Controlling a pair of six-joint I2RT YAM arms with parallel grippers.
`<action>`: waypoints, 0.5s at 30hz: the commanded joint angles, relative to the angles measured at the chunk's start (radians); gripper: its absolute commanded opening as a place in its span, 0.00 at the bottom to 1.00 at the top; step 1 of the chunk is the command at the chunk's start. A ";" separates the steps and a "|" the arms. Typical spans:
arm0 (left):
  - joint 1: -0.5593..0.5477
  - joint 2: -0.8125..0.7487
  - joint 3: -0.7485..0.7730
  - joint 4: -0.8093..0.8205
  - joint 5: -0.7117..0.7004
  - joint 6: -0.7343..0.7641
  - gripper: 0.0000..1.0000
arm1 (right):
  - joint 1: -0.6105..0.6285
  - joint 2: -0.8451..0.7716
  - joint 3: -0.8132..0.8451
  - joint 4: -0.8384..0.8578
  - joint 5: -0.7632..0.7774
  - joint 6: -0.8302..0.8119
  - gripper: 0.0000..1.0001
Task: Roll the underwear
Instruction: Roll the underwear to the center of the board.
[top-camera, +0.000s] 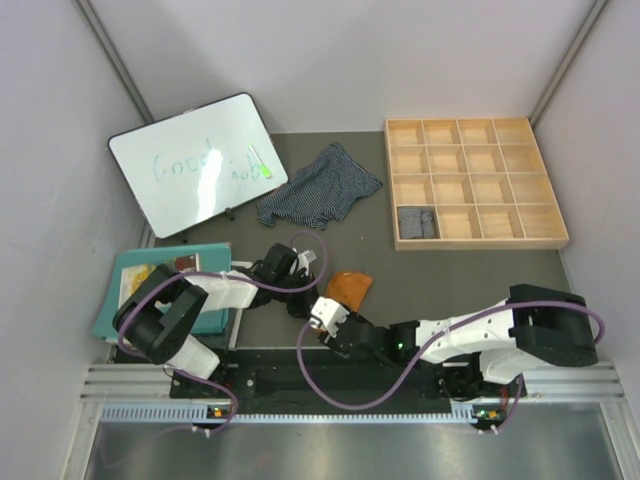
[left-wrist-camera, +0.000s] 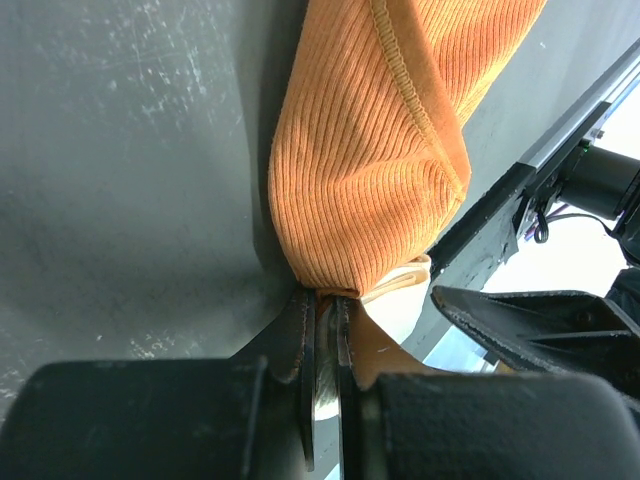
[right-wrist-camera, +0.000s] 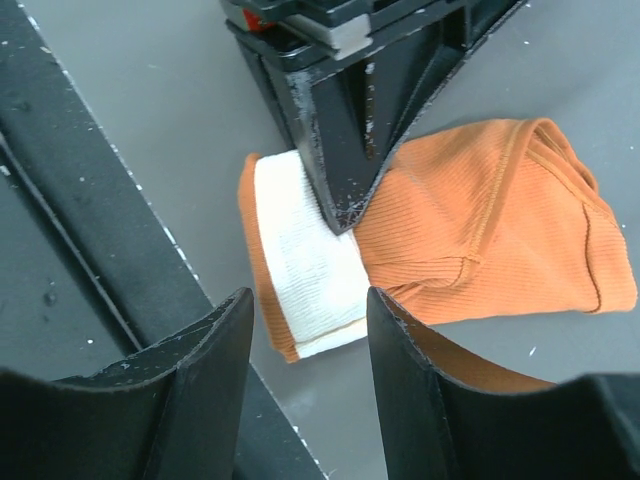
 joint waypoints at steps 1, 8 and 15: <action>0.003 0.005 0.013 -0.053 -0.009 0.028 0.00 | 0.024 0.000 0.044 0.035 -0.005 0.009 0.48; 0.003 0.002 0.012 -0.053 -0.007 0.024 0.00 | 0.026 0.056 0.056 0.055 -0.018 0.003 0.47; 0.003 -0.004 0.007 -0.053 -0.004 0.022 0.00 | 0.021 0.106 0.064 0.073 0.004 0.004 0.46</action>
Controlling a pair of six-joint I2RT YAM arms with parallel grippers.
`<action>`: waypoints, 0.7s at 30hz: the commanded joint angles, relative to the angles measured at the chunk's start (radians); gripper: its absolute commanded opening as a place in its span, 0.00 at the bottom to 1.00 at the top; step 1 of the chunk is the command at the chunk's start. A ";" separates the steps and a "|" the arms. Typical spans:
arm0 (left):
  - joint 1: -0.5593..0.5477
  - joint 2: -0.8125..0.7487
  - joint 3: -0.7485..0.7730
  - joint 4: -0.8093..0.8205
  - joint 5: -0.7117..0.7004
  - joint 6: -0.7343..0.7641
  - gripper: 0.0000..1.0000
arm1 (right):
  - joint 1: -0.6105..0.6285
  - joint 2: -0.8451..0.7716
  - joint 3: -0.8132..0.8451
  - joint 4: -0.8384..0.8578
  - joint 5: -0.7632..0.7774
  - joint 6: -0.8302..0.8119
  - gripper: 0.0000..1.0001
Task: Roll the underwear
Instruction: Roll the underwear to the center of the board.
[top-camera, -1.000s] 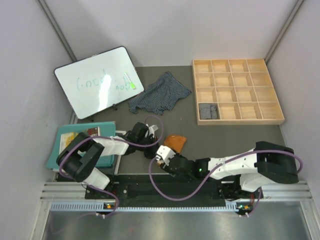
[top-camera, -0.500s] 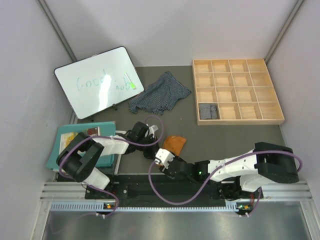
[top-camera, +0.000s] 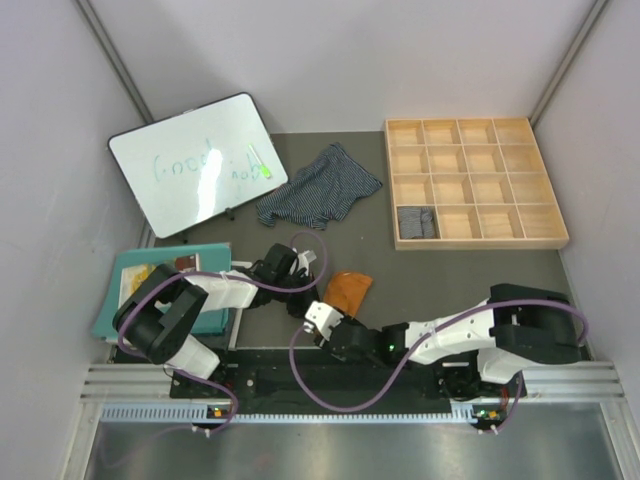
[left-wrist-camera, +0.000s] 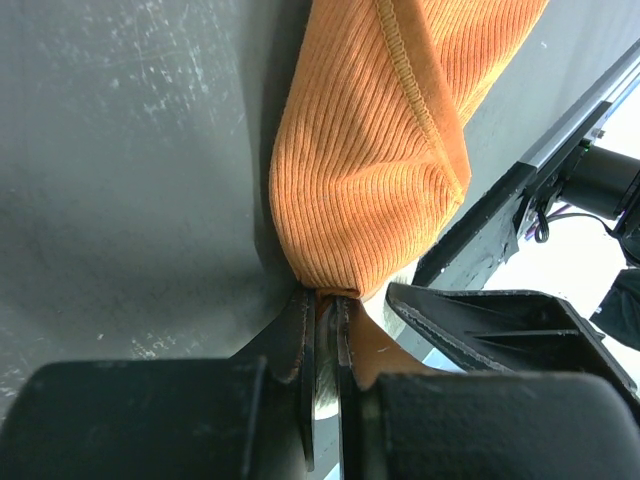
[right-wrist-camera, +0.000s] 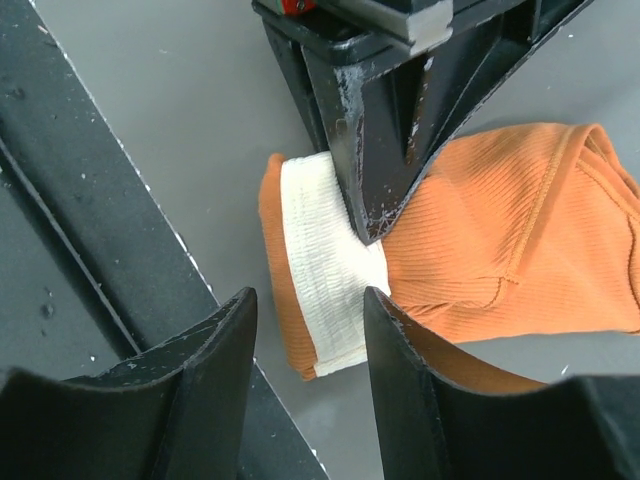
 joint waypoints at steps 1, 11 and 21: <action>0.003 -0.006 0.006 -0.048 -0.007 0.020 0.00 | 0.004 0.022 0.044 0.040 0.018 0.005 0.45; 0.003 -0.035 -0.001 -0.046 -0.001 0.020 0.00 | -0.059 0.072 0.056 -0.006 -0.116 -0.005 0.27; 0.032 -0.171 -0.020 -0.078 -0.071 0.041 0.37 | -0.160 -0.017 0.056 -0.108 -0.445 0.103 0.00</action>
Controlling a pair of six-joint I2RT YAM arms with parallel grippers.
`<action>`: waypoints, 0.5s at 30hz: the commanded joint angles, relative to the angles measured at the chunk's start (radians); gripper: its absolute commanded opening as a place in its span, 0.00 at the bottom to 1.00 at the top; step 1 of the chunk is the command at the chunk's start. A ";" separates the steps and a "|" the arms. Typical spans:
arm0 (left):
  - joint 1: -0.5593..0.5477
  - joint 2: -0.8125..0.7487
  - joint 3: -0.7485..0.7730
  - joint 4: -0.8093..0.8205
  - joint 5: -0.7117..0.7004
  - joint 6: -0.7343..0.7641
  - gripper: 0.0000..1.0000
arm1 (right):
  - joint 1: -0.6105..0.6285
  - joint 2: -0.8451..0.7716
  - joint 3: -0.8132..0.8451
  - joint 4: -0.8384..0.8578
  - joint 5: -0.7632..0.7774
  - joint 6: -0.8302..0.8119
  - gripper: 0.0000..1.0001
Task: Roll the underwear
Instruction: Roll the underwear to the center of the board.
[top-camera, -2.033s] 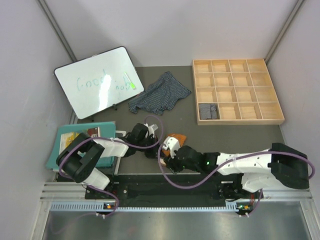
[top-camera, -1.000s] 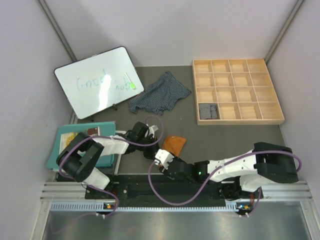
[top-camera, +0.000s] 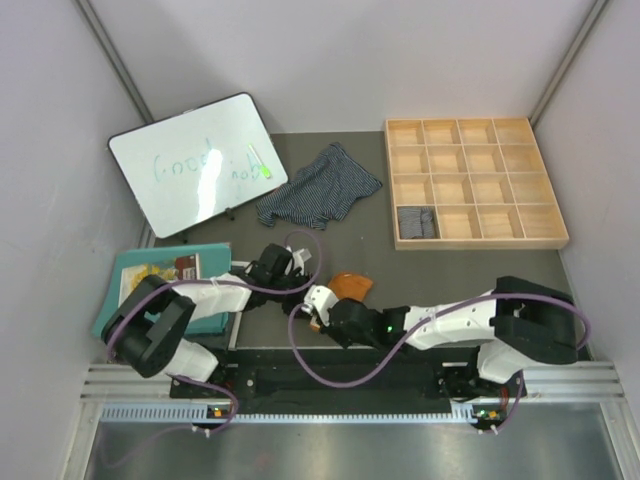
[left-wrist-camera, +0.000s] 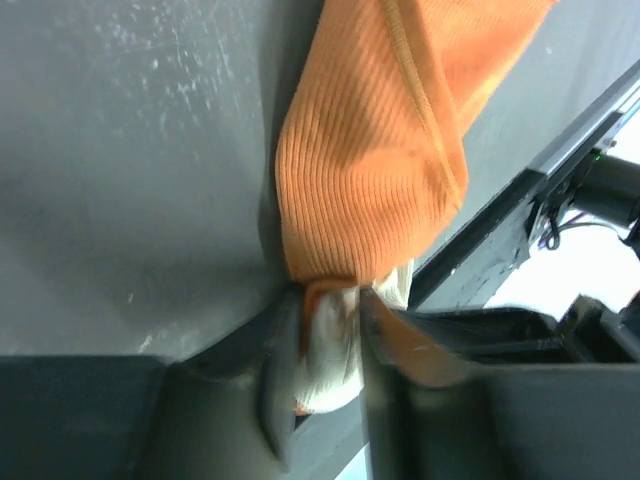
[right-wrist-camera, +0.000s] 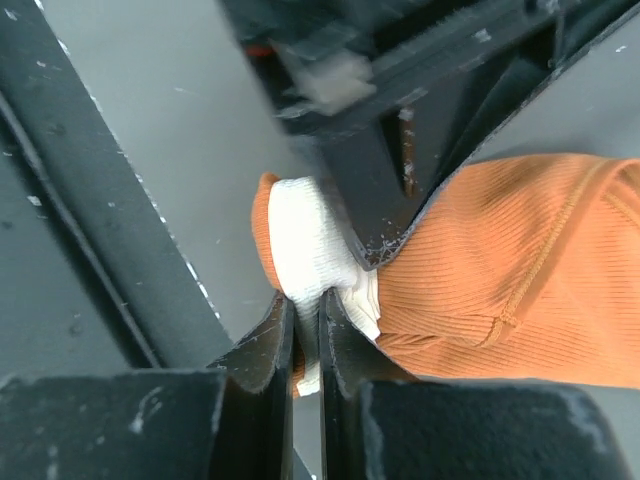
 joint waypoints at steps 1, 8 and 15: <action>0.028 -0.134 -0.006 -0.053 -0.050 0.024 0.47 | -0.072 -0.043 -0.001 -0.080 -0.328 0.116 0.00; 0.038 -0.328 -0.080 0.034 -0.129 0.061 0.58 | -0.259 -0.042 -0.024 -0.014 -0.615 0.197 0.00; 0.031 -0.428 -0.213 0.307 -0.028 0.063 0.58 | -0.438 0.009 -0.051 0.103 -0.862 0.297 0.00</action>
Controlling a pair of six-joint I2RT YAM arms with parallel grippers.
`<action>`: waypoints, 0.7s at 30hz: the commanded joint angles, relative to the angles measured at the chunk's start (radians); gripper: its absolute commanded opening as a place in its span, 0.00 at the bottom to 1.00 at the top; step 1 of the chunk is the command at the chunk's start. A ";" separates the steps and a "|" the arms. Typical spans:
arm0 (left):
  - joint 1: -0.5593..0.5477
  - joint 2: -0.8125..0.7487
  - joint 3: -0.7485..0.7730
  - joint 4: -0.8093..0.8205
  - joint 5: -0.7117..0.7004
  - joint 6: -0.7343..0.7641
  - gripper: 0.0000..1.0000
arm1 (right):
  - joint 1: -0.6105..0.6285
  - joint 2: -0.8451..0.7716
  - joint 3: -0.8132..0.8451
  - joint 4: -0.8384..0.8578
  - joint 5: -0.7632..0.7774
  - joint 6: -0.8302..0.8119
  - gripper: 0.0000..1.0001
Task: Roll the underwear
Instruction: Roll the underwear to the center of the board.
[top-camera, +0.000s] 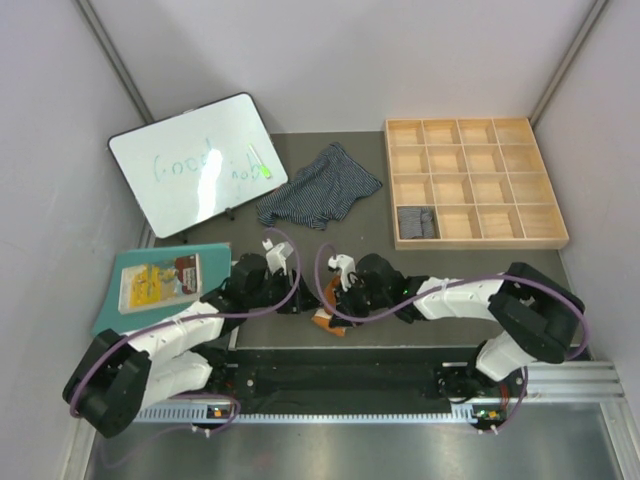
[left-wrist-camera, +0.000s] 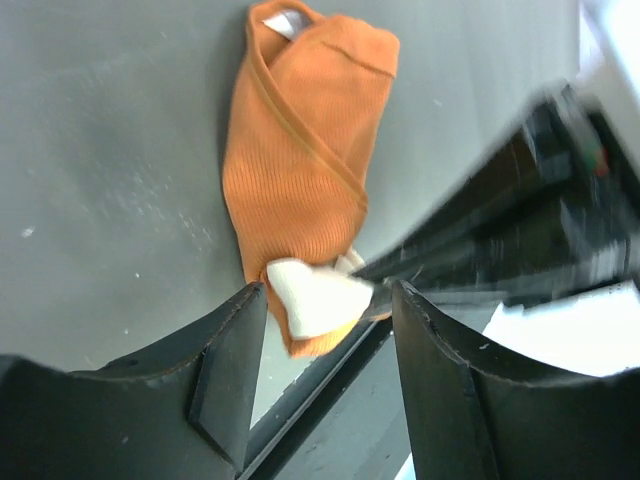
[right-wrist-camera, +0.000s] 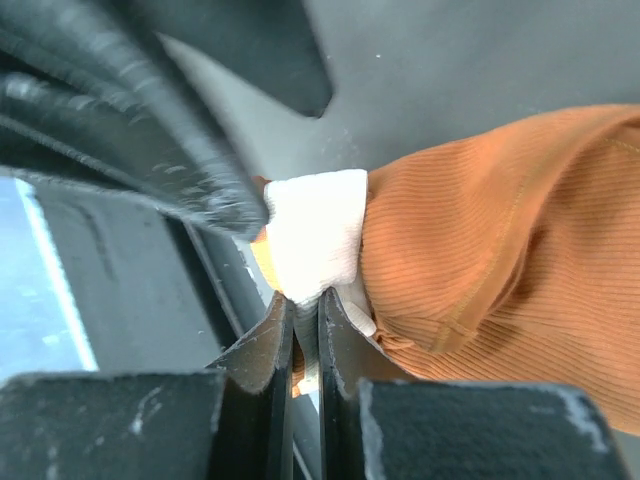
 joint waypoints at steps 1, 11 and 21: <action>-0.006 -0.053 -0.068 0.250 0.054 0.019 0.58 | -0.089 0.038 -0.015 0.067 -0.234 0.080 0.00; -0.015 0.080 -0.142 0.513 0.115 -0.004 0.59 | -0.230 0.149 0.028 0.062 -0.381 0.104 0.00; -0.041 0.236 -0.148 0.686 0.149 -0.032 0.59 | -0.325 0.244 0.086 0.025 -0.446 0.092 0.00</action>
